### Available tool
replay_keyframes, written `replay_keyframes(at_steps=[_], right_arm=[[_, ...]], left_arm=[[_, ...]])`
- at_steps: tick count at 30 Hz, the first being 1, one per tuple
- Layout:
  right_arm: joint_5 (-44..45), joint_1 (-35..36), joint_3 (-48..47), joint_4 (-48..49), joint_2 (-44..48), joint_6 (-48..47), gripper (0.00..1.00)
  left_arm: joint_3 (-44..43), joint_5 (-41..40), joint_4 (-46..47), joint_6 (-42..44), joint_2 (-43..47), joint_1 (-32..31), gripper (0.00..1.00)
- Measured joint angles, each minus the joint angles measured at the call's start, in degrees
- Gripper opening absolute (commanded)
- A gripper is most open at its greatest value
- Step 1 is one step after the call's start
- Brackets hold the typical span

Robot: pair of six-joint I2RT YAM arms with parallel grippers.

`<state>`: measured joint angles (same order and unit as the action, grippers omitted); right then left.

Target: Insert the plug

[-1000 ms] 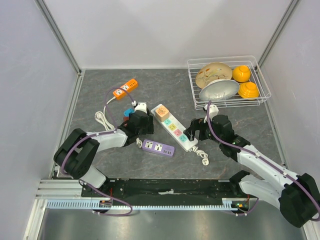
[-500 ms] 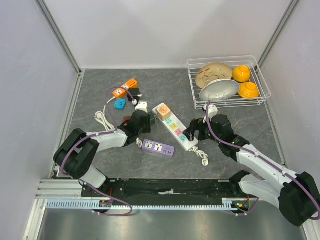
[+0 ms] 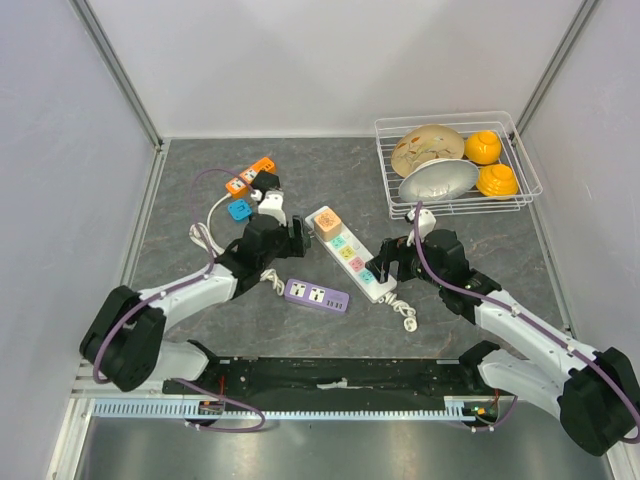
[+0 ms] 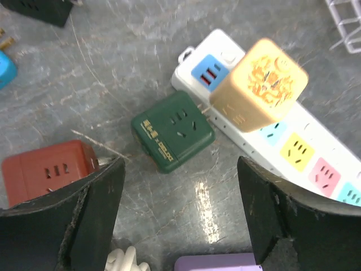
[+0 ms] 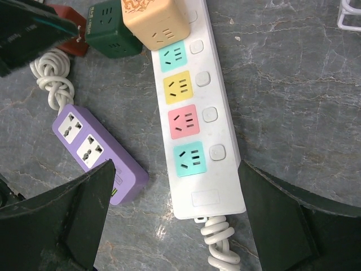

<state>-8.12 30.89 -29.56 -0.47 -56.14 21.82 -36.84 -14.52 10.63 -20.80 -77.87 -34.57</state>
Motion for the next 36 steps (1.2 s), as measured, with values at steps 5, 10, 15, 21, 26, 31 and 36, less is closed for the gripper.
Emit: replay_keyframes(at_steps=[5,10,15,21,26,31,36], right_arm=[[-0.72,0.0,0.0,0.07,-0.11,-0.61,0.98],[-2.67,0.0,0.0,0.85,-1.16,-1.07,0.98],[-3.93,0.0,0.0,0.98,-1.38,-2.29,0.98],[-4.57,0.0,0.0,1.27,-1.4,-3.13,0.98],[-5.14,0.0,0.0,1.29,-1.4,-3.17,0.98],[-5.38,0.0,0.0,1.31,-1.4,-3.1,0.98],[-5.46,0.0,0.0,1.29,-1.36,-3.08,0.98]], left_arm=[[1.55,6.6,3.91,2.69,2.6,4.72,0.96],[1.42,16.48,7.13,3.69,-3.63,10.21,0.96],[0.66,24.87,11.17,3.76,-9.66,14.32,0.98],[-0.94,30.64,13.84,5.51,-13.29,14.51,0.98],[-2.08,34.6,14.78,6.08,-15.37,13.94,0.96],[-1.42,33.9,14.62,8.52,-14.47,10.12,0.95],[-1.18,32.2,13.88,11.1,-13.22,8.61,0.94]])
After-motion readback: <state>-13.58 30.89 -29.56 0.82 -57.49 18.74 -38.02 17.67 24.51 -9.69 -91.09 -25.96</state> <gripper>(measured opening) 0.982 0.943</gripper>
